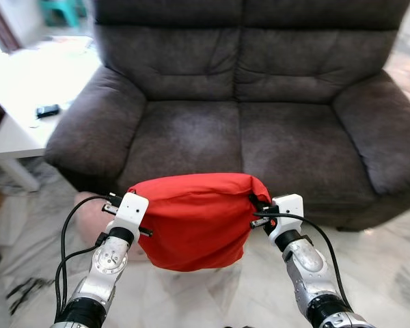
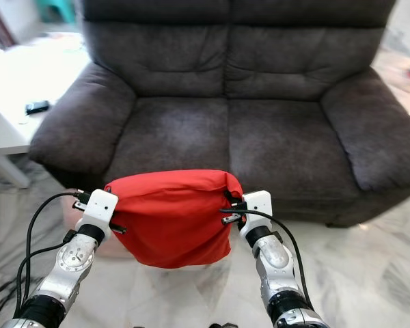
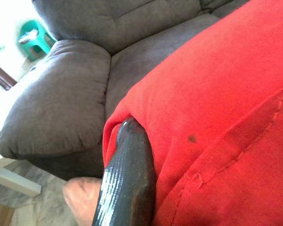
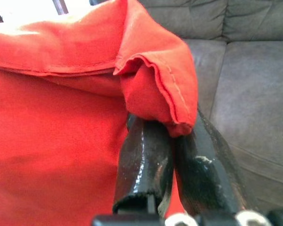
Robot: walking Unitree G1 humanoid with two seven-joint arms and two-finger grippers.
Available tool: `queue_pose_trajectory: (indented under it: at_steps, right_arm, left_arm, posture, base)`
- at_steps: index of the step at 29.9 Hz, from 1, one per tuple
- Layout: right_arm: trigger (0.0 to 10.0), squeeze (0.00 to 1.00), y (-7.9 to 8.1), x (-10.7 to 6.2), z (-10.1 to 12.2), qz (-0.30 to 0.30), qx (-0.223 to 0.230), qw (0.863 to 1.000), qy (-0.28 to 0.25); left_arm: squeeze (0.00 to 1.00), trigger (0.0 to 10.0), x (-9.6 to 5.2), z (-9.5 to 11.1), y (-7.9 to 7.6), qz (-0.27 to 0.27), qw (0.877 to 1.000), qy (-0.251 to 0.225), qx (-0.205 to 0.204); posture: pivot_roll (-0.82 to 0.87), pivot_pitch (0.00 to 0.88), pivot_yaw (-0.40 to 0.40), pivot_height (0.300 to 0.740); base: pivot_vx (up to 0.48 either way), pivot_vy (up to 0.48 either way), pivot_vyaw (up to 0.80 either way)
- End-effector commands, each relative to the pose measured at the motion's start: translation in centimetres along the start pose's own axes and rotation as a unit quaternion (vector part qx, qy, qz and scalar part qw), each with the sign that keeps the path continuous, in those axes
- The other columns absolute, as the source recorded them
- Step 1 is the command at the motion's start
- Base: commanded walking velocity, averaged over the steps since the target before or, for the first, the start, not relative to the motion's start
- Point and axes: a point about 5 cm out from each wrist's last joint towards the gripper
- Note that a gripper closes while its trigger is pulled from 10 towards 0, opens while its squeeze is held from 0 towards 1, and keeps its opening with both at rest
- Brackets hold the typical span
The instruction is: Move the pillow to the sofa from floor
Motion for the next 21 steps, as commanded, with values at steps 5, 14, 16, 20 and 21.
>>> queue_pose_trajectory:
  at_steps: [5,14,16,20,21]
  right_arm:
    - [10.0,0.0,-1.23,-0.33,0.44,-0.038,0.005,0.999,-0.016]
    - [10.0,0.0,-1.3,-0.21,0.47,-0.046,0.014,0.999,-0.014]
    - [10.0,0.0,-1.29,-0.18,0.5,-0.046,0.014,0.999,-0.014]
    - [10.0,0.0,-1.24,-0.09,0.55,-0.047,0.016,0.999,-0.014]
    - [10.0,0.0,-1.24,-0.09,0.55,-0.047,0.016,0.999,-0.014]
  left_arm:
    - [0.0,10.0,0.29,0.87,1.72,0.041,0.999,-0.023,-0.002]
    - [0.0,10.0,0.33,0.86,1.95,0.043,0.999,-0.022,0.002]
    - [0.0,10.0,0.34,0.86,1.96,0.044,0.999,-0.022,0.002]
    - [0.0,10.0,0.34,0.87,1.97,0.045,0.999,-0.022,0.001]
    - [0.0,10.0,0.34,0.87,1.97,0.045,0.999,-0.022,0.001]
  posture:
    - [0.07,0.13,-0.007,0.74]
    - [0.07,0.137,-0.007,0.74]
    - [0.07,0.138,-0.007,0.74]
    - [0.08,0.139,-0.008,0.74]
    - [0.08,0.139,-0.008,0.74]
  base:
    - [0.0,-0.364,0.0]
    - [0.0,-0.365,0.0]
    - [0.0,-0.364,0.0]
    - [0.0,-0.368,0.0]
    - [0.0,-0.368,0.0]
Point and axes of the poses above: a point about 5 cm out from each wrist's last joint towards the gripper, its own x axis pointing out of the wrist towards the gripper, its own z axis along the axis of the wrist's last joint, y = z × x, and after that the axes turned 3 degrees about -x, right-handed
